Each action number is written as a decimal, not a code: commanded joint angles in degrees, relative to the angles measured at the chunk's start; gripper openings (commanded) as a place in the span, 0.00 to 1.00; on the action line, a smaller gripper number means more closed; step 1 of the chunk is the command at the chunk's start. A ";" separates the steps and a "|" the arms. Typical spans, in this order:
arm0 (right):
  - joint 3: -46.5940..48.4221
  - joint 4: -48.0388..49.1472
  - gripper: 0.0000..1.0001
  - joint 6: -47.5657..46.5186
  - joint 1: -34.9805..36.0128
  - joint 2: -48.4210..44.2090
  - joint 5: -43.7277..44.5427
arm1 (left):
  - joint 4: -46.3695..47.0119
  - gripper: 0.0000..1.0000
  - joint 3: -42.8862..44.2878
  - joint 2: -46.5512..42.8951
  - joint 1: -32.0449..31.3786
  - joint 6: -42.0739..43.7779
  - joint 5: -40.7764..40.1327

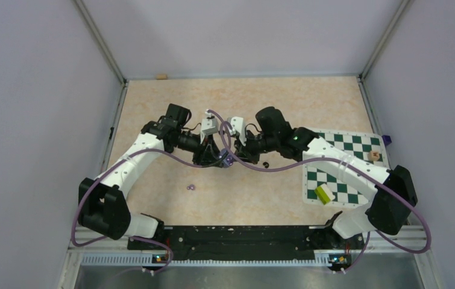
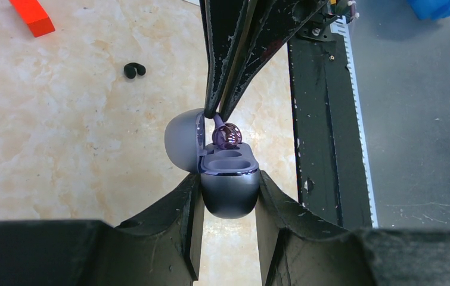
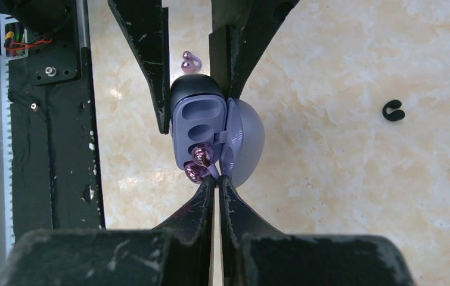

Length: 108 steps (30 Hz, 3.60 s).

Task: Insert the wireless bluetooth earbuds into the charging case
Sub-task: Insert the right earbud into the right side groove of the charging case, then move the left earbud to the center of the board.

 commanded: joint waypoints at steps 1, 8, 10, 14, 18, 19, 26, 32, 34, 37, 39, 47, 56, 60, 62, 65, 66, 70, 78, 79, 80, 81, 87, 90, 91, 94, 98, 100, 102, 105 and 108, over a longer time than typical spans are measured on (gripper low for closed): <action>2.42 1.95 0.00 1.05 2.05 1.18 -3.60 | 2.92 0.00 0.61 -0.26 -0.18 -0.24 3.00; 2.32 2.12 0.00 1.04 2.13 1.53 -4.09 | 2.95 0.00 0.61 -0.42 -0.23 -0.29 3.07; 2.19 1.67 0.00 0.24 2.25 1.70 -3.33 | 2.98 0.00 0.61 -0.46 -0.20 -0.32 3.08; 2.75 0.37 0.00 -0.68 2.70 2.16 -3.44 | 2.87 0.00 0.61 -0.56 -0.22 -0.31 3.08; 3.17 0.26 0.03 -0.06 2.79 2.45 -5.14 | 2.91 0.00 0.61 -0.56 -0.23 -0.28 3.08; 3.24 0.26 0.06 0.14 2.80 2.54 -5.52 | 2.88 0.00 0.60 -0.56 -0.21 -0.27 3.08; 3.72 0.38 0.21 0.27 2.84 0.66 -4.34 | 2.95 0.00 0.47 -0.56 -0.21 -0.19 2.92; 3.88 0.33 0.35 -0.99 2.77 -3.55 -0.85 | 2.95 0.00 0.49 -0.71 -0.15 -0.01 2.71; 3.97 -0.12 0.43 -1.87 2.50 -5.17 -0.17 | 2.78 0.00 0.60 -0.90 -0.10 0.07 2.62; 4.38 -1.00 0.56 -2.77 1.40 -7.55 -0.09 | 2.43 0.00 0.82 -1.04 -0.09 0.35 2.37; 4.40 -1.37 0.61 -3.34 0.46 -9.37 -0.10 | 2.14 0.00 1.03 -1.15 0.02 0.60 2.16; 4.81 -3.74 0.74 -6.29 -3.54 -12.94 0.51 | 1.14 0.00 1.60 -2.23 1.76 1.49 2.16; 3.69 2.15 0.74 -0.46 -5.39 -9.01 4.98 | -2.99 0.00 3.85 -7.35 11.91 5.13 6.21; 3.96 4.99 0.72 3.51 -5.37 -4.86 6.27 | -8.10 0.00 4.87 -10.96 17.11 9.40 5.56; 4.66 6.16 0.70 5.97 -5.38 -1.62 6.51 | -10.84 0.00 4.98 -13.14 18.53 11.50 2.83; 6.59 7.14 0.68 9.75 -5.39 4.54 6.32 | -11.66 0.00 3.33 -16.84 21.98 11.94 -0.93; 7.73 6.80 0.68 10.72 -5.34 7.19 5.71 | -11.69 0.00 2.33 -18.08 23.56 12.31 -0.71; 14.60 4.36 0.65 13.55 -5.17 17.83 1.43 | -11.48 0.00 -2.32 -22.53 30.55 13.36 3.55; 27.16 1.88 0.61 20.46 -0.65 35.26 -1.01 | -14.45 0.00 -7.02 -27.38 45.80 17.34 15.25; 28.74 1.27 0.60 21.28 0.02 37.76 -1.40 | -16.35 0.00 -6.93 -27.60 46.99 19.54 15.78; 30.01 0.71 0.60 21.56 0.91 39.26 -1.81 | -18.01 0.00 -6.73 -27.74 48.16 21.18 16.22; 31.01 0.39 0.60 21.82 1.68 40.70 -1.91 | -19.58 0.00 -6.68 -27.80 49.08 22.45 16.71; 34.15 -0.86 0.62 23.41 5.92 45.51 -1.56 | -31.90 0.00 -5.95 -26.71 53.01 35.48 19.56; 33.42 -1.26 0.68 23.67 8.04 46.14 -0.33 | -36.70 0.00 -4.96 -25.40 53.49 41.34 19.93; 32.98 -1.32 0.70 23.64 8.61 46.17 0.13 | -38.88 0.00 -4.56 -24.86 53.63 43.76 19.91; 31.76 -1.27 0.75 23.68 10.52 46.23 3.21 | -45.01 0.00 -3.61 -23.47 53.99 50.78 20.01; 31.58 -1.34 0.78 23.95 12.40 46.74 7.97 | -47.51 0.00 -3.00 -22.36 54.27 52.59 20.17; 31.55 -1.40 0.78 24.37 13.26 47.28 10.90 | -47.42 0.00 -3.07 -22.59 54.40 52.56 20.29; 31.30 -1.33 0.79 24.69 13.91 47.69 12.36 | -47.47 0.00 -3.21 -22.86 54.48 52.54 20.48; 31.00 -1.00 0.79 25.53 14.58 48.49 14.43 | -47.45 0.00 -3.26 -22.80 54.51 52.51 20.80; 31.19 -0.83 0.79 26.37 15.15 49.34 16.82 | -47.49 0.00 -3.26 -22.58 54.50 52.53 20.89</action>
